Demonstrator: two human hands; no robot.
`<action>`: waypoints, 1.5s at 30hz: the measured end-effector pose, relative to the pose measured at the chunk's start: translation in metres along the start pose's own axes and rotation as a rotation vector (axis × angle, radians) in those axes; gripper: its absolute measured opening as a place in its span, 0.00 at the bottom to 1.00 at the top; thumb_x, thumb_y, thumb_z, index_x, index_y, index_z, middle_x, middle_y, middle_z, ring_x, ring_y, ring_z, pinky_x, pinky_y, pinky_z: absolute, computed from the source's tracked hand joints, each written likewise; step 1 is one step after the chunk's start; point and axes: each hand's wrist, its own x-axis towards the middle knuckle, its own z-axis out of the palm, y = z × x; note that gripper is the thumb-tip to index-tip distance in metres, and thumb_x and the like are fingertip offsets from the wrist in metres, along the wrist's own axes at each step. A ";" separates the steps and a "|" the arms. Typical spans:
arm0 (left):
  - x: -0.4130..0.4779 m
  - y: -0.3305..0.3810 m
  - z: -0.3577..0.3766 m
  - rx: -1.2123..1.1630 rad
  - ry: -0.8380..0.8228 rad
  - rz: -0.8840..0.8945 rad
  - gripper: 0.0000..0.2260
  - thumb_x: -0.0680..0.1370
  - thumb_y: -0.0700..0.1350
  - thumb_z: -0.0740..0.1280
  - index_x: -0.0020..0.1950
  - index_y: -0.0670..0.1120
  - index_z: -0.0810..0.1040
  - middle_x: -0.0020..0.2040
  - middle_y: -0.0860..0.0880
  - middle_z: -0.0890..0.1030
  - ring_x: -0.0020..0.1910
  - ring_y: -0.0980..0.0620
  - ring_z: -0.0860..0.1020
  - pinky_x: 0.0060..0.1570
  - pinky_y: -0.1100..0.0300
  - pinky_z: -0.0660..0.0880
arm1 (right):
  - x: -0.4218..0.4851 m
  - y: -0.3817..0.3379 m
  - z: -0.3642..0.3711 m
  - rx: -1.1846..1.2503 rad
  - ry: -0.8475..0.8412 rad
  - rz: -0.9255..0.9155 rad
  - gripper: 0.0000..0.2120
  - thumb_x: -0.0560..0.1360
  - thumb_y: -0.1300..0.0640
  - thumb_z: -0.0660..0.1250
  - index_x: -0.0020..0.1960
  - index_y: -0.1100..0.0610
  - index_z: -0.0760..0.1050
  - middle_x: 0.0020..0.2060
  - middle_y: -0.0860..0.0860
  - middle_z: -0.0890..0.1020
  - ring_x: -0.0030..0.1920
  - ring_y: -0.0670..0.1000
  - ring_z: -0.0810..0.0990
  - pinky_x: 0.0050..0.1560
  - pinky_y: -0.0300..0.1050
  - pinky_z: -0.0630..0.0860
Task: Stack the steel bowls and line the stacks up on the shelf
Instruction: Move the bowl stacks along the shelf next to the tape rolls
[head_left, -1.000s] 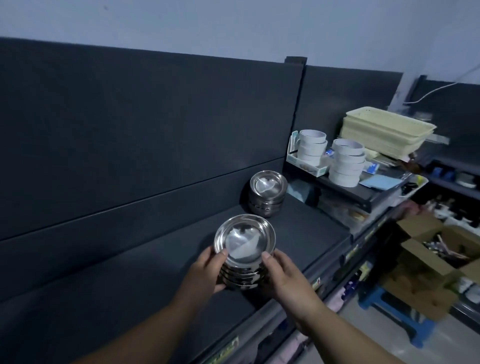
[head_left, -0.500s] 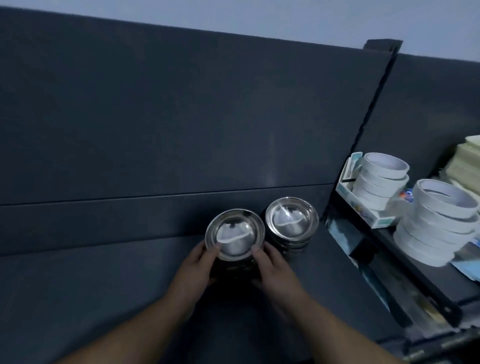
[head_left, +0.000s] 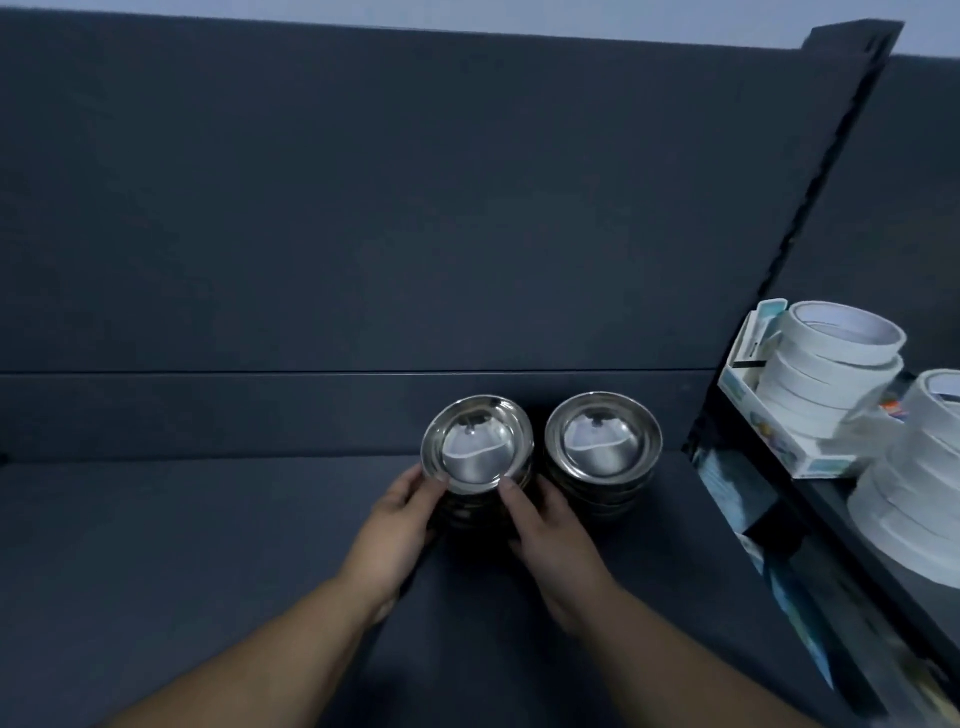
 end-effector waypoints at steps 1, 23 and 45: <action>-0.005 -0.001 -0.005 0.026 0.004 0.004 0.17 0.78 0.49 0.65 0.66 0.49 0.73 0.60 0.50 0.81 0.60 0.52 0.78 0.66 0.53 0.71 | -0.004 0.003 -0.001 -0.017 0.018 0.001 0.34 0.60 0.31 0.72 0.63 0.42 0.73 0.57 0.40 0.81 0.59 0.42 0.79 0.66 0.52 0.73; -0.405 -0.060 -0.361 1.026 0.650 -0.107 0.27 0.75 0.54 0.67 0.73 0.51 0.65 0.70 0.50 0.68 0.60 0.53 0.75 0.62 0.63 0.67 | -0.274 0.076 0.273 -1.040 -0.634 -0.449 0.25 0.71 0.46 0.69 0.67 0.48 0.70 0.60 0.46 0.77 0.60 0.48 0.76 0.57 0.39 0.70; -0.502 -0.058 -0.571 1.001 1.047 -0.438 0.28 0.77 0.55 0.64 0.75 0.52 0.61 0.73 0.52 0.65 0.68 0.52 0.69 0.65 0.57 0.70 | -0.310 0.091 0.563 -1.101 -1.090 -0.629 0.30 0.73 0.45 0.68 0.72 0.48 0.64 0.66 0.48 0.73 0.62 0.49 0.74 0.62 0.43 0.72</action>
